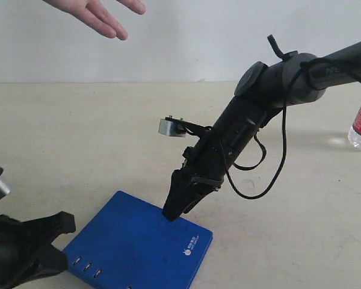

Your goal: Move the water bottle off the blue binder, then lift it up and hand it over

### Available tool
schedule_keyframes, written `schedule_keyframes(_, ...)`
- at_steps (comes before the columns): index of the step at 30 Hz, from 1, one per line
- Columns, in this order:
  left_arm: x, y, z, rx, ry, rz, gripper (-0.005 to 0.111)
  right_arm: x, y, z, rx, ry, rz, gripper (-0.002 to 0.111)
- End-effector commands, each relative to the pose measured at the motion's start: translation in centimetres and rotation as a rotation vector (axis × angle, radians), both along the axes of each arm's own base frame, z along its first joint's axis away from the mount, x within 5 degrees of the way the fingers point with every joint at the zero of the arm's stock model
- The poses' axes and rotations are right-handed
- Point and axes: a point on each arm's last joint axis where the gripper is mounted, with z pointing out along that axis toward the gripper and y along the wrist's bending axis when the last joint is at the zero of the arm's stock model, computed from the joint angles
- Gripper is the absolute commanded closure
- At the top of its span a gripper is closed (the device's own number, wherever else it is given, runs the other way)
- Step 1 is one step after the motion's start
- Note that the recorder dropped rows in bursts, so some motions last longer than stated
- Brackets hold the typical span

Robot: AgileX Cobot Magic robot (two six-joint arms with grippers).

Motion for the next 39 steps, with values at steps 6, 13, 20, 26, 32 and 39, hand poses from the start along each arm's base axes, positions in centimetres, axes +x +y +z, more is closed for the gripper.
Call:
schedule_keyframes(6, -0.6, -0.1, -0.7, -0.092, -0.002, 0.081, 0.1, 0.7, -0.4, -0.2, -0.038, -0.089, 0.012, 0.053)
schedule_keyframes(13, -0.1, -1.0, -3.5, -0.151, 0.174, 0.185, 0.1, 0.5, -0.4, -0.7, -0.046, -0.053, 0.02, 0.053)
schedule_keyframes(20, 0.6, -1.9, -3.6, -0.161, 0.12, 0.025, 0.1, -0.1, 0.2, -2.3, 0.013, 0.093, -0.002, 0.059)
schedule_keyframes(26, 2.3, -3.4, -2.0, -0.224, 0.0, -0.133, 0.1, 0.0, 0.9, -2.6, 0.081, 0.13, -0.054, 0.079)
schedule_keyframes(32, 2.7, -3.6, -1.7, -0.226, -0.018, -0.14, 0.1, 0.0, 1.0, -2.3, 0.073, 0.162, -0.097, 0.08)
schedule_keyframes(39, 2.9, -3.3, -1.9, -0.172, -0.045, -0.147, 0.1, 0.1, 1.0, 0.6, 0.123, 0.073, -0.068, 0.08)
